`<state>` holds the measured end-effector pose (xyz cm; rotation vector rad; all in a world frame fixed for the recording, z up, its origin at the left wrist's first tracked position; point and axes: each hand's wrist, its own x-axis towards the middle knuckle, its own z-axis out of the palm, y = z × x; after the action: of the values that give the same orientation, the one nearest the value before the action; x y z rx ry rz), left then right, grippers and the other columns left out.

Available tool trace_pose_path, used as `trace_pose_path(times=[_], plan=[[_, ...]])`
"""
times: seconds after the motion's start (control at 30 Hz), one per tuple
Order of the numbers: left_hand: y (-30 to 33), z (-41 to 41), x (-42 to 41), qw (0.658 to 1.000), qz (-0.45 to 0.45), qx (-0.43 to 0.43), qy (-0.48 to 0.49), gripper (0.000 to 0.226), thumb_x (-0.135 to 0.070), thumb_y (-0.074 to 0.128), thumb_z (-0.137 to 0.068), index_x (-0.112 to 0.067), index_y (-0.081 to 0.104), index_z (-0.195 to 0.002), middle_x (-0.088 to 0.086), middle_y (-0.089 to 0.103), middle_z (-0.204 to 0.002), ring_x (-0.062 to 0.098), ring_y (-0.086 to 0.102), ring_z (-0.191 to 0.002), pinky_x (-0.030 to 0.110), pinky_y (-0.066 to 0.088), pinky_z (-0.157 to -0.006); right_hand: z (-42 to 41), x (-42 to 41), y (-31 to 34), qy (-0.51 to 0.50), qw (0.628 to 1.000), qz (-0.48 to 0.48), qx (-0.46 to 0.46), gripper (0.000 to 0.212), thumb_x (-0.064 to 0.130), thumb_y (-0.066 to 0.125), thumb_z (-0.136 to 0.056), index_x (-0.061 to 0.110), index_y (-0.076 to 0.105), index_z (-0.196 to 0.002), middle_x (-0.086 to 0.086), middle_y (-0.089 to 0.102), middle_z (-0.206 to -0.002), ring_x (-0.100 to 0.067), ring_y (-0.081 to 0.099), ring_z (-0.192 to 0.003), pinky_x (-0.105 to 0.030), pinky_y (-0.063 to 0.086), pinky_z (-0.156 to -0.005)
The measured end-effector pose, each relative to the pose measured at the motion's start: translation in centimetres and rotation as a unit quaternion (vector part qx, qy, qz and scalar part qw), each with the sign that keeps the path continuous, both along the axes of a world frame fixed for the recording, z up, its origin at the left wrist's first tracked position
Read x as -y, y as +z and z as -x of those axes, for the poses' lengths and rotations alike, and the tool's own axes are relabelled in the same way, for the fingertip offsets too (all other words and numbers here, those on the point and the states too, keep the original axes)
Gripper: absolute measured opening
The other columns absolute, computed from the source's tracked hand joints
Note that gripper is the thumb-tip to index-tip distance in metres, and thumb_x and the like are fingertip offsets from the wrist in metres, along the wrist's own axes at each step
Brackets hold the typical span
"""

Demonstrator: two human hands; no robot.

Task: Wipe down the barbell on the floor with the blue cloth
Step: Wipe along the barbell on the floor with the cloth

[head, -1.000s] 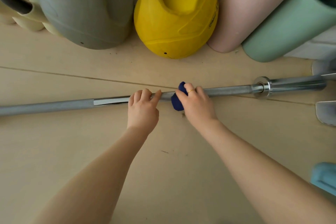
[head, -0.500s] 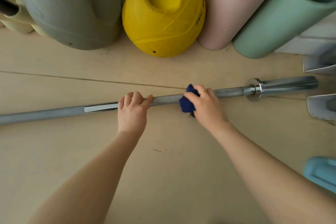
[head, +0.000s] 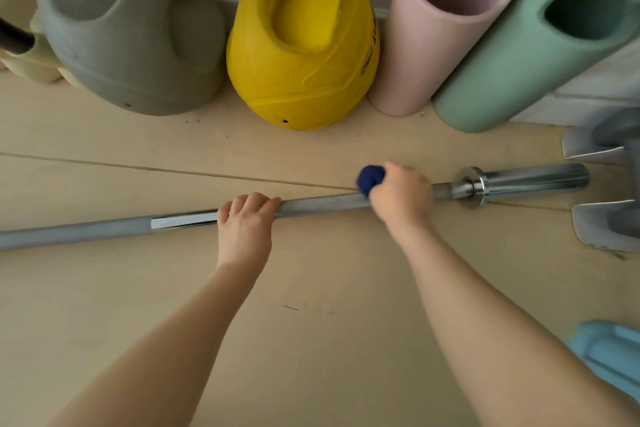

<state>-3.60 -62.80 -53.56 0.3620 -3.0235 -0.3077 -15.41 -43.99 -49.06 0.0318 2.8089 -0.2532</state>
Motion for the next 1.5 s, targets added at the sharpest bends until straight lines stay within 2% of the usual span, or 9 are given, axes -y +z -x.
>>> trace_pose_path(times=[0.23, 0.43, 0.63, 0.8, 0.97, 1.2, 1.27, 1.4, 1.5], plan=[[0.0, -0.9, 0.6, 0.998, 0.014, -0.043, -0.053, 0.031, -0.004, 0.087, -0.050, -0.009, 0.064, -0.070, 0.004, 0.059, -0.068, 0.026, 0.053, -0.074, 0.038, 0.047, -0.067, -5.2, 9.8, 0.7, 0.170, 0.982, 0.056, 0.068, 0.023, 0.019, 0.051, -0.086, 0.015, 0.057, -0.108, -0.010, 0.058, -0.110, -0.031, 0.050, -0.105, -0.032, 0.036, -0.068], [0.3, -2.4, 2.4, 0.990, -0.009, -0.016, -0.142, 0.047, -0.024, 0.091, -0.049, -0.015, 0.069, -0.090, 0.000, 0.068, -0.081, 0.021, 0.054, -0.091, 0.036, 0.050, -0.071, -4.6, 5.5, 0.4, 0.143, 0.984, 0.054, 0.096, 0.021, 0.015, 0.046, -0.080, 0.018, 0.060, -0.096, -0.008, 0.064, -0.102, -0.030, 0.059, -0.095, -0.029, 0.038, -0.063], [0.7, -3.8, 1.5, 0.991, -0.019, 0.065, -0.112, 0.043, -0.029, 0.095, -0.036, -0.011, 0.066, -0.063, 0.001, 0.064, -0.064, 0.027, 0.065, -0.066, 0.034, 0.050, -0.059, -8.1, 9.3, 0.7, 0.230, 0.965, 0.041, 0.120, 0.014, 0.020, 0.050, -0.082, 0.015, 0.061, -0.090, -0.008, 0.064, -0.097, -0.030, 0.056, -0.094, -0.029, 0.035, -0.063], [1.0, -5.2, 0.1, 0.993, -0.024, 0.079, -0.082, 0.044, -0.027, 0.094, -0.033, -0.013, 0.063, -0.061, 0.000, 0.064, -0.065, 0.028, 0.066, -0.069, 0.033, 0.049, -0.056, -8.0, 5.7, 1.1, 0.361, 0.924, 0.053, 0.113, 0.021, 0.006, 0.050, -0.078, 0.018, 0.062, -0.090, -0.004, 0.061, -0.100, -0.026, 0.051, -0.099, -0.029, 0.030, -0.063], [1.1, -5.3, -0.2, 0.993, 0.009, 0.086, -0.077, 0.049, -0.030, 0.094, -0.030, -0.014, 0.064, -0.064, -0.001, 0.065, -0.068, 0.027, 0.065, -0.072, 0.032, 0.049, -0.057, -7.3, 4.7, 1.0, 0.241, 0.963, -0.009, 0.119, 0.022, 0.008, 0.048, -0.077, 0.019, 0.063, -0.088, -0.005, 0.064, -0.097, -0.026, 0.054, -0.100, -0.028, 0.035, -0.063], [0.7, -6.7, -0.7, 0.997, 0.014, 0.054, -0.059, 0.045, -0.021, 0.092, -0.036, -0.011, 0.060, -0.067, 0.000, 0.064, -0.068, 0.027, 0.065, -0.073, 0.032, 0.049, -0.060, -10.7, 6.7, 0.9, 0.305, 0.940, 0.092, 0.122, 0.020, 0.008, 0.047, -0.081, 0.020, 0.059, -0.091, -0.007, 0.061, -0.104, -0.028, 0.049, -0.104, -0.031, 0.034, -0.067], [0.6, -6.9, -0.9, 0.996, 0.022, 0.059, -0.069, 0.046, -0.024, 0.093, -0.037, -0.012, 0.059, -0.066, 0.000, 0.063, -0.069, 0.028, 0.065, -0.074, 0.033, 0.049, -0.061, -9.5, 3.9, 0.9, 0.327, 0.935, 0.063, 0.122, 0.027, 0.009, 0.049, -0.078, 0.023, 0.064, -0.097, -0.003, 0.062, -0.106, -0.028, 0.050, -0.104, -0.033, 0.040, -0.073], [0.8, -6.9, -1.0, 0.994, 0.025, 0.069, -0.078, 0.049, -0.025, 0.094, -0.037, -0.012, 0.057, -0.067, 0.000, 0.063, -0.071, 0.029, 0.064, -0.075, 0.035, 0.050, -0.065, -6.7, -0.1, 1.2, 0.182, 0.973, -0.026, 0.142, 0.029, 0.010, 0.050, -0.078, 0.026, 0.065, -0.098, -0.005, 0.064, -0.107, -0.028, 0.057, -0.103, -0.029, 0.039, -0.070], [0.8, -7.1, -1.3, 0.993, 0.035, 0.077, -0.079, 0.050, -0.025, 0.094, -0.035, -0.011, 0.057, -0.066, 0.002, 0.062, -0.069, 0.029, 0.064, -0.071, 0.034, 0.049, -0.063, -8.7, 2.4, 0.8, 0.217, 0.970, -0.001, 0.105, 0.022, 0.017, 0.051, -0.082, 0.022, 0.065, -0.099, -0.005, 0.065, -0.104, -0.029, 0.055, -0.102, -0.029, 0.038, -0.071]])
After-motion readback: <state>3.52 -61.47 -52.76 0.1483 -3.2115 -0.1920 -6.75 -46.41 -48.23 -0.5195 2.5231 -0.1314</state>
